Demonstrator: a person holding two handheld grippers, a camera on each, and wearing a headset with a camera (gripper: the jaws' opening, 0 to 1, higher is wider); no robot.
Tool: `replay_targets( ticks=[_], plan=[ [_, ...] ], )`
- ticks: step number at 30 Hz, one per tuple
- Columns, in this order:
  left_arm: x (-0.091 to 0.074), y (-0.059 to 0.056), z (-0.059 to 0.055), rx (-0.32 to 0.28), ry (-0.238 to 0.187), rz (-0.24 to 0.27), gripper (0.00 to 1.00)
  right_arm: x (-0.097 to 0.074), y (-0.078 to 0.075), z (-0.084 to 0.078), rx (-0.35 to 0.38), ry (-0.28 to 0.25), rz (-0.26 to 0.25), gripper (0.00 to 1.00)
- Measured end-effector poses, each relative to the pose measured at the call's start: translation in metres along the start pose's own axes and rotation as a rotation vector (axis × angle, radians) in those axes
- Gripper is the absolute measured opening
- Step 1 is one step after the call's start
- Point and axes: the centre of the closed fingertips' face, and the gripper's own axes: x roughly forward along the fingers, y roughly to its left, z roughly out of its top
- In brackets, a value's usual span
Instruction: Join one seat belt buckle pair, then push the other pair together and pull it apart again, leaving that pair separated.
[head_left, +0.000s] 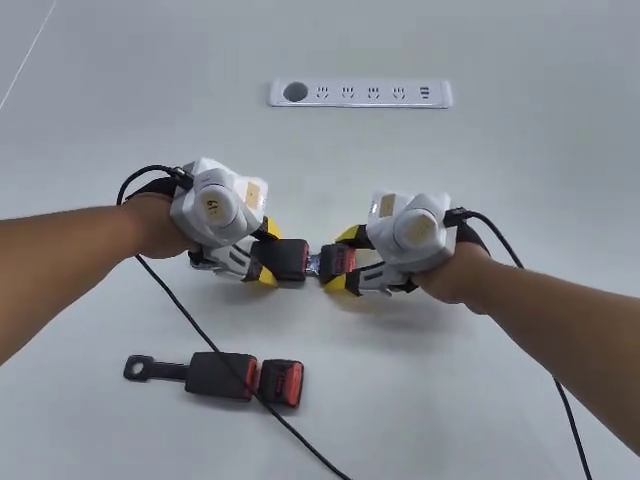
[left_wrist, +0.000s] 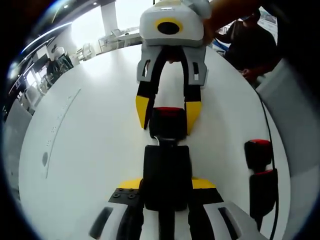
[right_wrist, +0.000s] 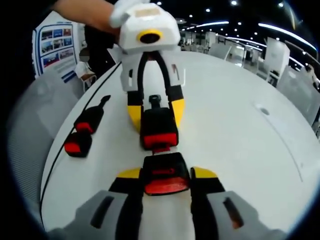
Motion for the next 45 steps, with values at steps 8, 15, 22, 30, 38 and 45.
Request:
replay_targets(
  ticks=[8, 15, 22, 30, 38, 45],
  plan=[
    [0.000, 0.000, -0.001, -0.012, 0.001, 0.003, 0.35, -0.005, 0.000, -0.005, -0.003, 0.004, -0.006, 0.36],
    [-0.001, -0.001, -0.001, -0.014, 0.001, 0.001, 0.35, -0.020, 0.000, -0.018, 0.010, 0.005, -0.015, 0.36],
    [-0.002, -0.002, -0.002, -0.016, 0.001, -0.002, 0.35, -0.031, 0.001, -0.031, 0.017, 0.004, -0.018, 0.37],
    [-0.002, -0.003, -0.002, -0.019, 0.003, -0.003, 0.35, -0.054, 0.000, -0.053, 0.028, 0.015, -0.016, 0.37],
    [-0.002, -0.003, -0.002, -0.023, 0.002, -0.004, 0.35, -0.077, -0.002, -0.070, 0.045, 0.010, -0.029, 0.37],
    [-0.002, -0.002, -0.001, -0.023, 0.002, -0.008, 0.35, -0.088, -0.005, -0.082, 0.048, 0.021, -0.039, 0.37]
  ],
)
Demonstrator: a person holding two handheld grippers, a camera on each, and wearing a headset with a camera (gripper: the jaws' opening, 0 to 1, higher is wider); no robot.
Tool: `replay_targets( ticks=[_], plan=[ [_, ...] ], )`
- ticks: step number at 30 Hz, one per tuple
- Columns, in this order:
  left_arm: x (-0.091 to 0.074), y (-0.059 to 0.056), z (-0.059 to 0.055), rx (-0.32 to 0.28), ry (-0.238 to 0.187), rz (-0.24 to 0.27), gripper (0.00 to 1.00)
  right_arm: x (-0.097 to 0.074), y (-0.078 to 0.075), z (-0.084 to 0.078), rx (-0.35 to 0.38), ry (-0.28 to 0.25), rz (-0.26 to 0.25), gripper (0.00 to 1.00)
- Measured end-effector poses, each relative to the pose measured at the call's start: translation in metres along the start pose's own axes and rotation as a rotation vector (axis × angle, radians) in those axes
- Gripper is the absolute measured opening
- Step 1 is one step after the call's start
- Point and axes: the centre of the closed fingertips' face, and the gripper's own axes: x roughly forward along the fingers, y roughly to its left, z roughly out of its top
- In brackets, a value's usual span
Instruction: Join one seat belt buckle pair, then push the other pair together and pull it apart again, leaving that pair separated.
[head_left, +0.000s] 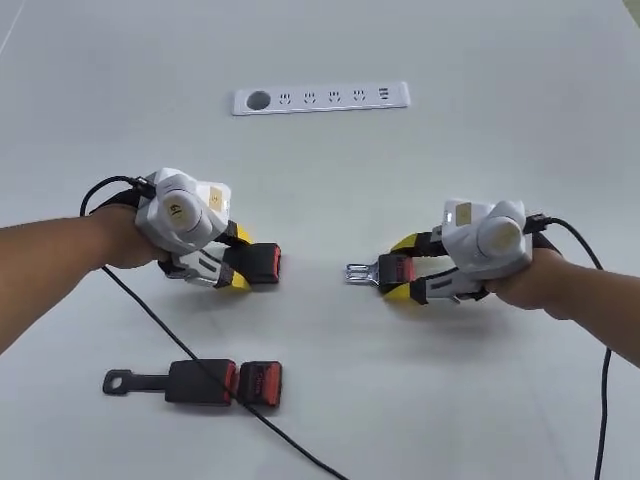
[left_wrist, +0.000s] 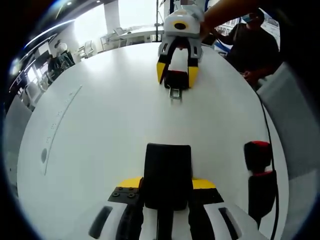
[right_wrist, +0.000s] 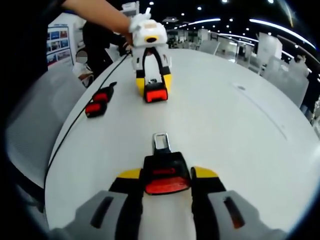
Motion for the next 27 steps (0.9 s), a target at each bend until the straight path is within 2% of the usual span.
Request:
replay_targets(
  ticks=[11, 16, 20, 21, 22, 23, 25, 27],
  plan=[
    [0.000, -0.001, 0.001, 0.008, -0.002, 0.000, 0.35, -0.010, 0.005, -0.004, 0.007, 0.001, -0.004, 0.38],
    [0.000, -0.001, 0.001, -0.016, -0.010, 0.007, 0.35, -0.012, 0.005, -0.004, 0.016, -0.010, -0.017, 0.39],
    [0.000, 0.000, 0.002, -0.058, 0.010, 0.024, 0.37, -0.013, 0.012, -0.004, 0.022, 0.000, -0.017, 0.49],
    [0.000, -0.002, 0.003, -0.066, 0.014, 0.014, 0.40, -0.014, 0.011, -0.005, 0.037, -0.001, -0.023, 0.52],
    [-0.001, -0.003, 0.004, -0.088, 0.020, 0.015, 0.44, -0.015, 0.012, -0.007, 0.087, -0.005, -0.040, 0.55],
    [-0.004, -0.002, 0.007, -0.107, 0.006, 0.030, 0.48, -0.016, 0.010, -0.007, 0.101, -0.011, -0.058, 0.57],
    [-0.013, 0.007, 0.021, -0.171, -0.077, 0.091, 0.54, -0.022, 0.005, -0.003, 0.131, -0.049, -0.113, 0.62],
    [-0.024, 0.016, 0.028, -0.241, -0.133, 0.154, 0.61, -0.026, 0.005, 0.001, 0.183, -0.081, -0.148, 0.70]
  ],
)
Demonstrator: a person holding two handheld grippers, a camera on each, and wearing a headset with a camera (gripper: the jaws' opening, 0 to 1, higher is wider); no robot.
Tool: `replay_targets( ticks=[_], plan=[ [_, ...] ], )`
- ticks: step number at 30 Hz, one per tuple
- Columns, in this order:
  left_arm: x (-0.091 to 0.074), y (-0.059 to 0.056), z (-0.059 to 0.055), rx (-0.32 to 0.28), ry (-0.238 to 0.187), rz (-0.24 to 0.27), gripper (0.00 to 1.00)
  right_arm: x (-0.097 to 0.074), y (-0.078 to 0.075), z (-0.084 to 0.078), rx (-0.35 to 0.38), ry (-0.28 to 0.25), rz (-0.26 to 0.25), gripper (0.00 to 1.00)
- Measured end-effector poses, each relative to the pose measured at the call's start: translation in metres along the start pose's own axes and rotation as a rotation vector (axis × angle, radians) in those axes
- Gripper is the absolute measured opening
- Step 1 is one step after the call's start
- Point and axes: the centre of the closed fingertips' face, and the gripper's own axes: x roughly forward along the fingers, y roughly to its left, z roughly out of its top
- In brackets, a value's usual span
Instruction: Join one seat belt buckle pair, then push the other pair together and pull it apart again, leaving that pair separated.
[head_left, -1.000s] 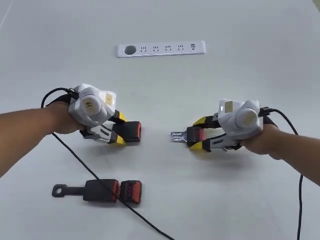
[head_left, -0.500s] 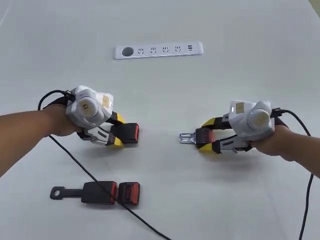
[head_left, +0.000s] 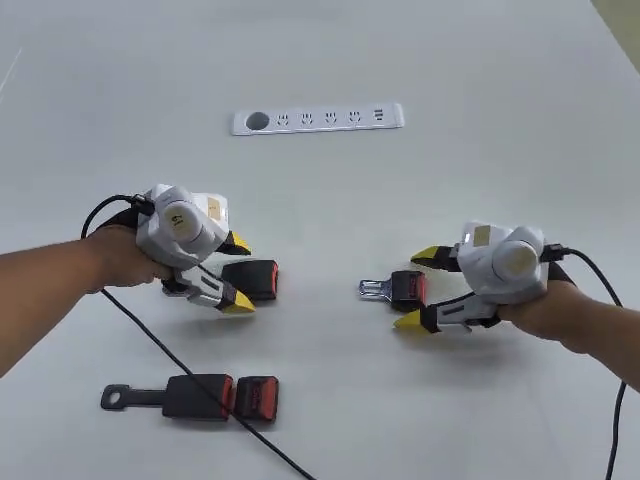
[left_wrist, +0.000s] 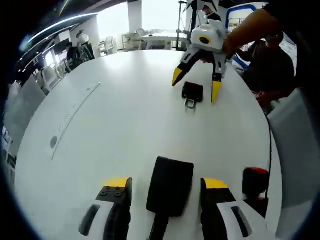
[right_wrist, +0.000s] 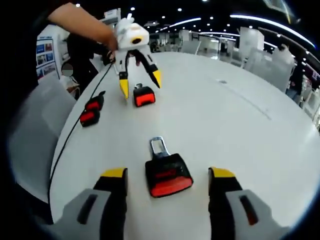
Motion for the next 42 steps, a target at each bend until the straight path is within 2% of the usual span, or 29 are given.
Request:
replay_targets(
  ticks=[3, 4, 5, 6, 7, 9, 11, 12, 14, 16, 19, 21, 23, 27, 30, 34, 36, 42],
  plan=[
    [-0.011, 0.007, 0.011, -0.064, -0.074, 0.070, 0.74, -0.005, -0.004, 0.004, 0.021, -0.026, -0.063, 0.76],
    [-0.015, 0.010, 0.012, -0.084, -0.089, 0.096, 0.77, -0.005, -0.007, 0.004, 0.033, -0.036, -0.081, 0.79],
    [-0.021, 0.014, 0.014, -0.118, -0.108, 0.139, 0.80, -0.008, -0.009, 0.005, 0.033, -0.043, -0.121, 0.82],
    [-0.025, 0.014, 0.016, -0.136, -0.128, 0.155, 0.83, -0.009, -0.010, 0.008, 0.044, -0.051, -0.141, 0.84],
    [-0.032, 0.016, 0.021, -0.173, -0.176, 0.192, 0.85, -0.012, -0.010, 0.013, 0.079, -0.083, -0.166, 0.86],
    [-0.041, 0.017, 0.022, -0.230, -0.208, 0.238, 0.92, -0.017, -0.011, 0.018, 0.115, -0.116, -0.198, 0.87],
    [-0.048, 0.014, 0.021, -0.257, -0.221, 0.264, 0.96, -0.023, -0.013, 0.021, 0.124, -0.122, -0.256, 0.90],
    [-0.051, 0.011, 0.020, -0.261, -0.219, 0.267, 0.97, -0.024, -0.012, 0.023, 0.134, -0.133, -0.269, 0.91],
    [-0.060, 0.005, 0.020, -0.307, -0.241, 0.294, 0.98, -0.029, -0.006, 0.029, 0.151, -0.156, -0.288, 0.92],
    [-0.069, -0.006, 0.019, -0.327, -0.263, 0.317, 0.99, -0.033, 0.000, 0.033, 0.153, -0.171, -0.313, 0.94],
    [-0.075, -0.019, 0.013, -0.340, -0.248, 0.335, 1.00, -0.042, 0.009, 0.041, 0.174, -0.211, -0.356, 0.97],
    [-0.084, -0.030, 0.015, -0.365, -0.288, 0.348, 1.00, -0.044, 0.015, 0.041, 0.180, -0.217, -0.364, 0.98],
    [-0.095, -0.040, 0.014, -0.377, -0.316, 0.385, 1.00, -0.048, 0.027, 0.041, 0.182, -0.221, -0.377, 0.99],
    [-0.103, -0.059, 0.009, -0.402, -0.331, 0.394, 1.00, -0.057, 0.043, 0.040, 0.184, -0.234, -0.395, 1.00],
    [-0.109, -0.068, 0.005, -0.425, -0.351, 0.405, 1.00, -0.064, 0.055, 0.038, 0.191, -0.249, -0.406, 1.00],
    [-0.116, -0.084, -0.007, -0.449, -0.358, 0.417, 1.00, -0.074, 0.071, 0.034, 0.196, -0.262, -0.417, 1.00],
    [-0.118, -0.093, -0.015, -0.454, -0.346, 0.417, 1.00, -0.079, 0.076, 0.031, 0.194, -0.260, -0.422, 1.00],
    [-0.123, -0.116, -0.037, -0.465, -0.331, 0.417, 1.00, -0.090, 0.086, 0.021, 0.209, -0.266, -0.432, 1.00]
  ],
)
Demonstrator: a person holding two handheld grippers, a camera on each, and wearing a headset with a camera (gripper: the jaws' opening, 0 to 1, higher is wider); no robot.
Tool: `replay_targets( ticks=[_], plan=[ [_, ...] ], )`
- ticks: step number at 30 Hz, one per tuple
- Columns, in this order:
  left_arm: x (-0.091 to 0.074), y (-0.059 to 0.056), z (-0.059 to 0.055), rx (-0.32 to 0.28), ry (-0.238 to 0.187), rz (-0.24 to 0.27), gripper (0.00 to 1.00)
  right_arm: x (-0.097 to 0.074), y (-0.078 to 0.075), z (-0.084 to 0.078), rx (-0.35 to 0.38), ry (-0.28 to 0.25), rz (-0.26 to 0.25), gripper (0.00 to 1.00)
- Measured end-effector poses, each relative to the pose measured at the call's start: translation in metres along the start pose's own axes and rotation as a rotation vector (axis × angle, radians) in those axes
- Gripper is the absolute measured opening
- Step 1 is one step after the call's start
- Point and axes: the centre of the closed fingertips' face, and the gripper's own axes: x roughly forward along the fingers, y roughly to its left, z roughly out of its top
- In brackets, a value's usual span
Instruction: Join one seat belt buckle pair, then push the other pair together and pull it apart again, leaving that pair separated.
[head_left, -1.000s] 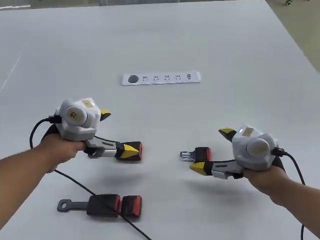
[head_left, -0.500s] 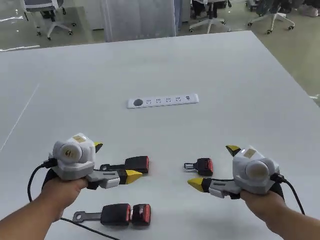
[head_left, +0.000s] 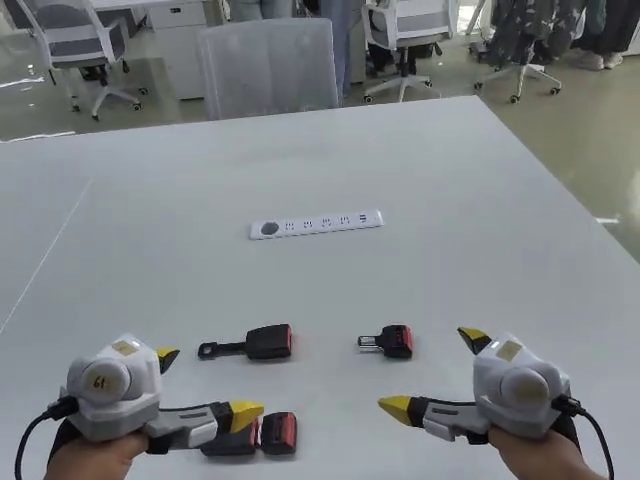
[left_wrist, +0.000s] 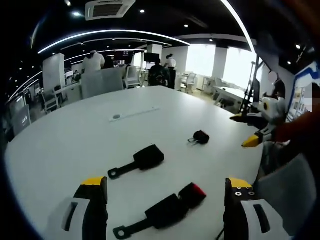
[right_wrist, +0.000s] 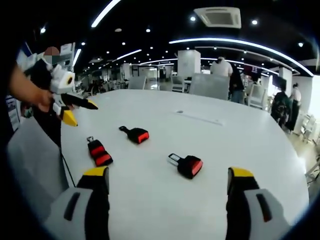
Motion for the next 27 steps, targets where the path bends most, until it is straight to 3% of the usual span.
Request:
replay_targets(
  ticks=[5, 14, 21, 27],
  plan=[
    [-0.014, -0.002, -0.015, -0.014, 0.009, 0.013, 1.00, -0.008, 0.005, -0.005, -0.003, -0.007, -0.003, 1.00],
    [-0.028, -0.015, -0.023, -0.002, 0.001, 0.005, 1.00, -0.022, 0.017, -0.014, 0.006, -0.024, 0.002, 1.00],
    [-0.025, -0.017, -0.017, -0.004, -0.019, 0.013, 1.00, -0.033, 0.014, -0.019, 0.025, -0.028, -0.023, 1.00],
    [-0.024, -0.018, -0.010, -0.004, -0.035, 0.008, 1.00, -0.036, 0.010, -0.012, 0.026, -0.040, -0.039, 1.00]
  ],
)
